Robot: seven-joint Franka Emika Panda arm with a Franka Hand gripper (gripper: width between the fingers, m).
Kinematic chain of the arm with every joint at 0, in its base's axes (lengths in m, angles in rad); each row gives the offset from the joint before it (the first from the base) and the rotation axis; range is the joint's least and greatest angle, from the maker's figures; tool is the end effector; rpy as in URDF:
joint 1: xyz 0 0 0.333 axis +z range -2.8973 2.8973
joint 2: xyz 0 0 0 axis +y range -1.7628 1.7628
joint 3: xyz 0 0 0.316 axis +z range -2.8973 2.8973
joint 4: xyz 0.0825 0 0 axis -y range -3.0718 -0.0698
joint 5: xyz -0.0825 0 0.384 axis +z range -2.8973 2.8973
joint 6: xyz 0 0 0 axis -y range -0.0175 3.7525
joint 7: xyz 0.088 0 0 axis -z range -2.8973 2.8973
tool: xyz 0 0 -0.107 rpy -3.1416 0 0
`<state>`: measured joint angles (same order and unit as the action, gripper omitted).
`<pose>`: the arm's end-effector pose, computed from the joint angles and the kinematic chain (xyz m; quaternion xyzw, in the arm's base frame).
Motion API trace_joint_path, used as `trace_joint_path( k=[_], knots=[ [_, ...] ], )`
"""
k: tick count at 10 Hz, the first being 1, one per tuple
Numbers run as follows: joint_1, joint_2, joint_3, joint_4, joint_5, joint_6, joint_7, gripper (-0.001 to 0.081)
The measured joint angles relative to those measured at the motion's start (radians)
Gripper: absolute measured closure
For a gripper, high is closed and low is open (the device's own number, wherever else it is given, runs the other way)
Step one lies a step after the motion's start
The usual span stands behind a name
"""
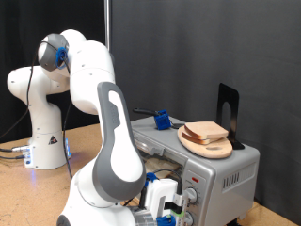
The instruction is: Make a piece of toast with the oven
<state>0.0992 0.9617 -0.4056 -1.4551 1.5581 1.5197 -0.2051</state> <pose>0.6840 -0.0418 0.1504 -0.7549 0.2801 0.1526 0.5731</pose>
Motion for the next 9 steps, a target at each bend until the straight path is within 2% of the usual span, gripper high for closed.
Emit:
trace_joint_path(
  k=[1,2,3,4,5,7,9],
  knots=[
    [0.002,-0.001,0.0,-0.007,0.0,0.0,-0.003,0.0093],
    [0.006,-0.002,0.0,-0.012,0.001,0.0,-0.003,0.0093],
    [0.008,-0.002,0.0,-0.016,0.002,0.001,-0.003,0.0288],
    [0.009,-0.002,0.0,-0.021,0.004,0.003,-0.003,0.0426],
    [0.009,-0.004,0.0,-0.025,0.009,0.003,-0.003,0.0426],
    [0.013,-0.024,0.001,-0.046,0.013,0.005,-0.003,0.0709],
    [0.015,-0.029,0.001,-0.061,0.03,0.011,-0.003,0.0709]
  ],
)
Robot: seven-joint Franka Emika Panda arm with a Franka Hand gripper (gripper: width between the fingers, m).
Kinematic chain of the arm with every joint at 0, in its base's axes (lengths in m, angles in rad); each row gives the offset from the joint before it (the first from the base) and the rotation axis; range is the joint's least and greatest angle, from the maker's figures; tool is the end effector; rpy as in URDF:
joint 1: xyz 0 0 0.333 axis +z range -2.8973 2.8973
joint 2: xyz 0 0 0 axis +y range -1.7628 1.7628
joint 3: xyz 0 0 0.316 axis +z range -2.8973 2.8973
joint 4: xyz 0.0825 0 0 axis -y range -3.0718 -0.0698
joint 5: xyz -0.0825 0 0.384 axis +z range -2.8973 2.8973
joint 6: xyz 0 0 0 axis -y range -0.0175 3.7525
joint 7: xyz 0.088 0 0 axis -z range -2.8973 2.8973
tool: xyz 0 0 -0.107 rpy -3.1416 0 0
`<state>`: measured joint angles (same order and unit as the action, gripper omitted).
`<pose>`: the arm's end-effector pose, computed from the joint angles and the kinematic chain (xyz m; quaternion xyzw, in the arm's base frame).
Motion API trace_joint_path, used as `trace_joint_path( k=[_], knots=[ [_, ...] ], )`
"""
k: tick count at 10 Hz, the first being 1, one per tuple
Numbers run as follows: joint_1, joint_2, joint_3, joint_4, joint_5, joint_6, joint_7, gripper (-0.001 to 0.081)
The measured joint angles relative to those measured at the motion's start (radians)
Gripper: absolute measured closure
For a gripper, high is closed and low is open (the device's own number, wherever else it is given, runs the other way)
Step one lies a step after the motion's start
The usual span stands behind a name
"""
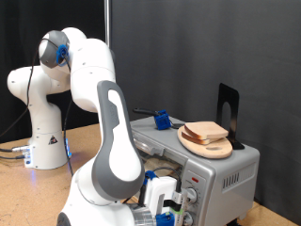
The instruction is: Make a piece of toast with the oven
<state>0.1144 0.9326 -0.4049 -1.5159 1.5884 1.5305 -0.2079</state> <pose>0.6749 -0.0363 0.1497 -0.7428 0.2941 0.1523 0.5819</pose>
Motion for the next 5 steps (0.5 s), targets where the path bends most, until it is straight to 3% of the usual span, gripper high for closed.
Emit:
trace_joint_path(
  k=[5],
  knots=[
    [0.026,-0.052,0.001,-0.123,0.133,0.07,-0.148,0.0709]
  ],
)
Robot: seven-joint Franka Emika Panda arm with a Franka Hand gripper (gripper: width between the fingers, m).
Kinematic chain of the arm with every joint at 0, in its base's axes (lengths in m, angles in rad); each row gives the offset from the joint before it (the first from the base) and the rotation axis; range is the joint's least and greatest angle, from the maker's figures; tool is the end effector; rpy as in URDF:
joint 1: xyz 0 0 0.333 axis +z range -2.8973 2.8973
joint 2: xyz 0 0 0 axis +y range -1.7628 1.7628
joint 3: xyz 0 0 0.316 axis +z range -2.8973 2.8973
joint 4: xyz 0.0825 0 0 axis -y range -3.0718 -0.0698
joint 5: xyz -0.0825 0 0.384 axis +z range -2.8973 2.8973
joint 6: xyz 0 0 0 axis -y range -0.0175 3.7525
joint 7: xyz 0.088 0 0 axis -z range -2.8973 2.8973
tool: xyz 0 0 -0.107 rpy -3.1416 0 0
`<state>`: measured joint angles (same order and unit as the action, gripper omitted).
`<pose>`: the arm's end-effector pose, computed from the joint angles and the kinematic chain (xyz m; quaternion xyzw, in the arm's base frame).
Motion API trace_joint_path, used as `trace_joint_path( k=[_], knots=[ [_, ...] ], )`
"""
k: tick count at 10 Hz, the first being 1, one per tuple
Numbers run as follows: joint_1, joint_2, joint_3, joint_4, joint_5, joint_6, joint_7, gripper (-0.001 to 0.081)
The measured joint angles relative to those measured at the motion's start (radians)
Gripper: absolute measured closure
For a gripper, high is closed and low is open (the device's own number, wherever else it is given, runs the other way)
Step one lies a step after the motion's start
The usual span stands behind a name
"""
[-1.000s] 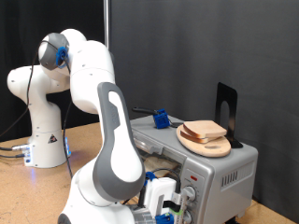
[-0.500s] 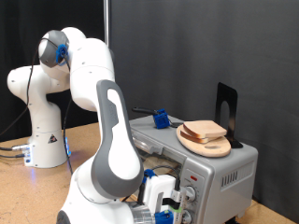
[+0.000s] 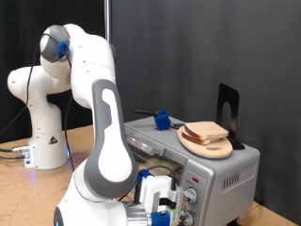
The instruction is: Make a piece of toast with the oven
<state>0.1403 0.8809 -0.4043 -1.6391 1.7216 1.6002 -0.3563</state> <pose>0.6610 -0.0346 0.1451 -0.7262 0.2993 0.0769 0.6141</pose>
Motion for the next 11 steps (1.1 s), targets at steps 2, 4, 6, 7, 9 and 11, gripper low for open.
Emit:
trace_joint_path(
  k=[2,4,6,7,9,11],
  knots=[
    [0.001,-0.003,0.002,-0.02,0.036,-0.002,-0.077,0.0709],
    [0.0,-0.003,0.004,-0.037,0.075,-0.014,-0.174,0.0708],
    [-0.004,0.004,0.006,-0.046,0.111,-0.035,-0.246,0.0708],
    [-0.007,0.008,0.009,-0.048,0.125,-0.048,-0.271,0.0708],
    [-0.011,0.015,0.011,-0.048,0.142,-0.064,-0.302,0.0708],
    [-0.011,0.015,0.011,-0.048,0.143,-0.064,-0.304,0.0708]
  ],
)
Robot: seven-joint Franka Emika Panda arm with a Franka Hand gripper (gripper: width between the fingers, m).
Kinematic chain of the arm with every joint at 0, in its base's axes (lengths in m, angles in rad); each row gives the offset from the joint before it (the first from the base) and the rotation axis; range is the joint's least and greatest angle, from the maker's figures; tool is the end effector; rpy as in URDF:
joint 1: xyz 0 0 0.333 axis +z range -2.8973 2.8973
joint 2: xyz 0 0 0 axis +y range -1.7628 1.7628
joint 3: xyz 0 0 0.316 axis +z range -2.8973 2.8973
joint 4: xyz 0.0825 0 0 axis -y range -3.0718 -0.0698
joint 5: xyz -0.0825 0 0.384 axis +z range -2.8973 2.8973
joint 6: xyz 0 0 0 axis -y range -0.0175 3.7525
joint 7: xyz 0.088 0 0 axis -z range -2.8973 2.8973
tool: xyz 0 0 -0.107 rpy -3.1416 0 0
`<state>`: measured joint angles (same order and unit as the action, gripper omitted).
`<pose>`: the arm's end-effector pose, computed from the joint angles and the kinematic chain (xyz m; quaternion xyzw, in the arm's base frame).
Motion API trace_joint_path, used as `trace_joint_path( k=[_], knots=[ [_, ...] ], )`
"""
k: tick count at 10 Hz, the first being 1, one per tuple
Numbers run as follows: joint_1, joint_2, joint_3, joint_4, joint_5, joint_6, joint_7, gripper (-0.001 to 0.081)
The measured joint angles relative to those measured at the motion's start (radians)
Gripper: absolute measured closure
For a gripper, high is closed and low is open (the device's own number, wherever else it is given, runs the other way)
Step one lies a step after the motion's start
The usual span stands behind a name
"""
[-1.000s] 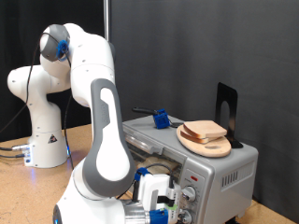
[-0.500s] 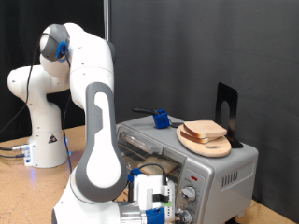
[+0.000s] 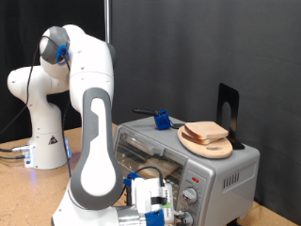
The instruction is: Make a piece of toast with the oven
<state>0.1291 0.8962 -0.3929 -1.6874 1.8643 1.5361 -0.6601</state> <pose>0.6515 -0.0339 0.1312 -0.7085 0.2231 -0.0280 0.6689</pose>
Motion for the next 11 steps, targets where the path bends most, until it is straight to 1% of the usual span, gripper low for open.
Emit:
trace_joint_path(
  k=[5,6,7,8,9,10,11],
  knots=[
    [-0.001,0.0,0.0,0.0,0.005,0.008,-0.004,0.0708],
    [-0.004,0.0,-0.001,0.001,0.011,0.012,-0.006,0.0612],
    [-0.008,0.0,-0.002,0.001,0.012,0.017,-0.006,0.0612],
    [-0.013,0.0,-0.004,0.001,0.012,0.019,-0.004,0.0423],
    [-0.018,0.0,-0.011,0.0,0.005,0.019,0.018,0.0423],
    [-0.022,-0.001,-0.025,0.0,-0.02,0.018,0.066,0.0226],
    [-0.024,-0.007,-0.048,-0.001,-0.08,0.002,0.147,0.0226]
  ],
)
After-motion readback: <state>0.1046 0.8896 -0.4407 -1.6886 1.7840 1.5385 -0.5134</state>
